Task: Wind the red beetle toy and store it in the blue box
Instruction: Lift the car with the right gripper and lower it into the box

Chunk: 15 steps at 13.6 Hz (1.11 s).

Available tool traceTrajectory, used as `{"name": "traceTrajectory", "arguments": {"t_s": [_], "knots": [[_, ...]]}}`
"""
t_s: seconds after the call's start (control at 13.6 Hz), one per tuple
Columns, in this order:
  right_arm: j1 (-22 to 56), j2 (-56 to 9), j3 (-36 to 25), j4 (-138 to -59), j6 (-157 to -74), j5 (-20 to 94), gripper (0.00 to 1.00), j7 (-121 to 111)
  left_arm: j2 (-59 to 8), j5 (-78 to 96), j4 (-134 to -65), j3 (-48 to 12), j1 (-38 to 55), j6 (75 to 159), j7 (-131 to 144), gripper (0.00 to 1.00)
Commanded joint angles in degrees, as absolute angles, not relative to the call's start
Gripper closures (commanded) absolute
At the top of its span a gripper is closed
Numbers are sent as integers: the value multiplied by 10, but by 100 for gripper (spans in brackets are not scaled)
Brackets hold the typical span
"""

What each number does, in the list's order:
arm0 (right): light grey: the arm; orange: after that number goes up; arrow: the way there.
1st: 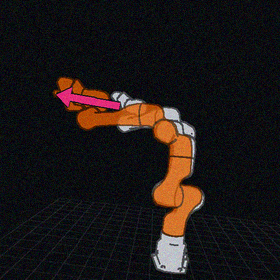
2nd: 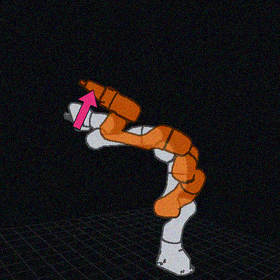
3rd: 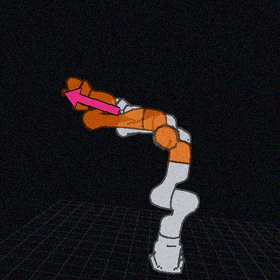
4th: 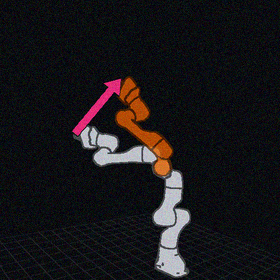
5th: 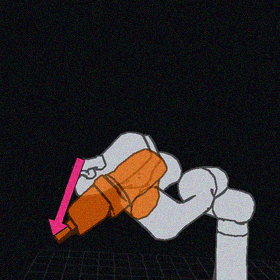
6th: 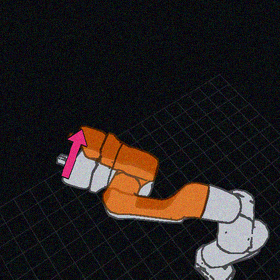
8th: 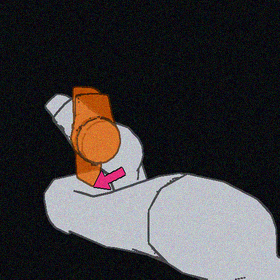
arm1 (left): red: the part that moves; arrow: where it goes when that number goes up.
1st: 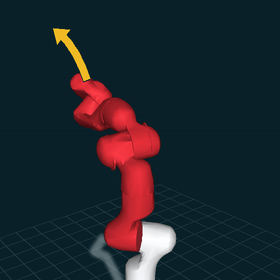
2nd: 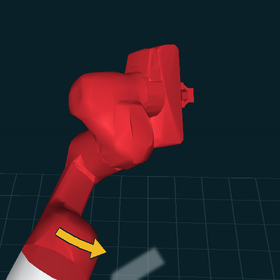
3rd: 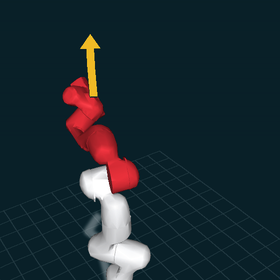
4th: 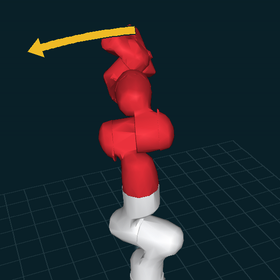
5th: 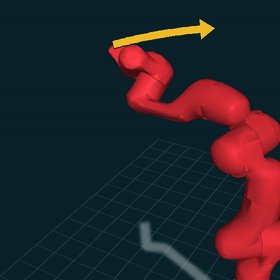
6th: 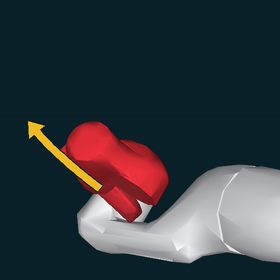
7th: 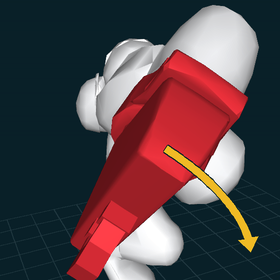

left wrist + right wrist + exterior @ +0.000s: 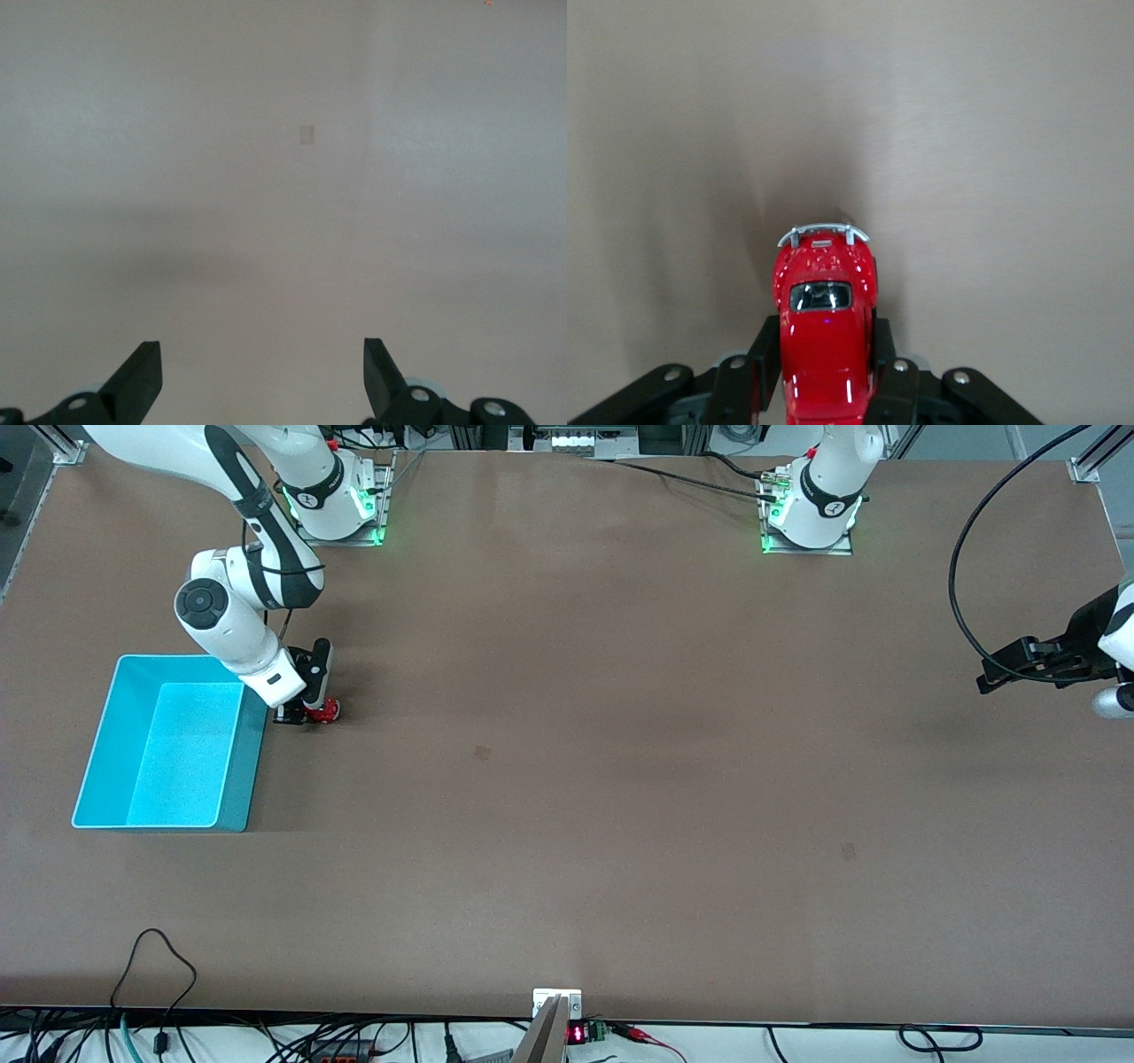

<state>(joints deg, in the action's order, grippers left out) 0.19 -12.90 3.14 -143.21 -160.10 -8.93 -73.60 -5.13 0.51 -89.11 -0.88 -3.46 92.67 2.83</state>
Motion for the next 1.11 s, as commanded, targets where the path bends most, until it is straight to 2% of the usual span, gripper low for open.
{"name": "traceTrajectory", "arguments": {"t_s": [0.0,0.22,0.37,0.81,1.03], "knots": [[3,-81,36,-1394,-1529,-91,95,-666,-49,-5,-888,-7,-31,913,16,0],[2,-69,35,-1288,-1382,-68,98,-593,-49,-5,-888,-7,-28,912,16,0],[-1,-69,32,-1230,-1332,-37,98,-558,-49,-5,-889,-7,-32,911,16,0],[-21,-73,-67,-1214,-1328,-33,100,-300,-49,-5,-889,-7,-26,906,17,0],[-23,-98,-111,-1216,-1318,-33,100,-176,-50,-5,-889,-7,-27,906,17,0]]}}
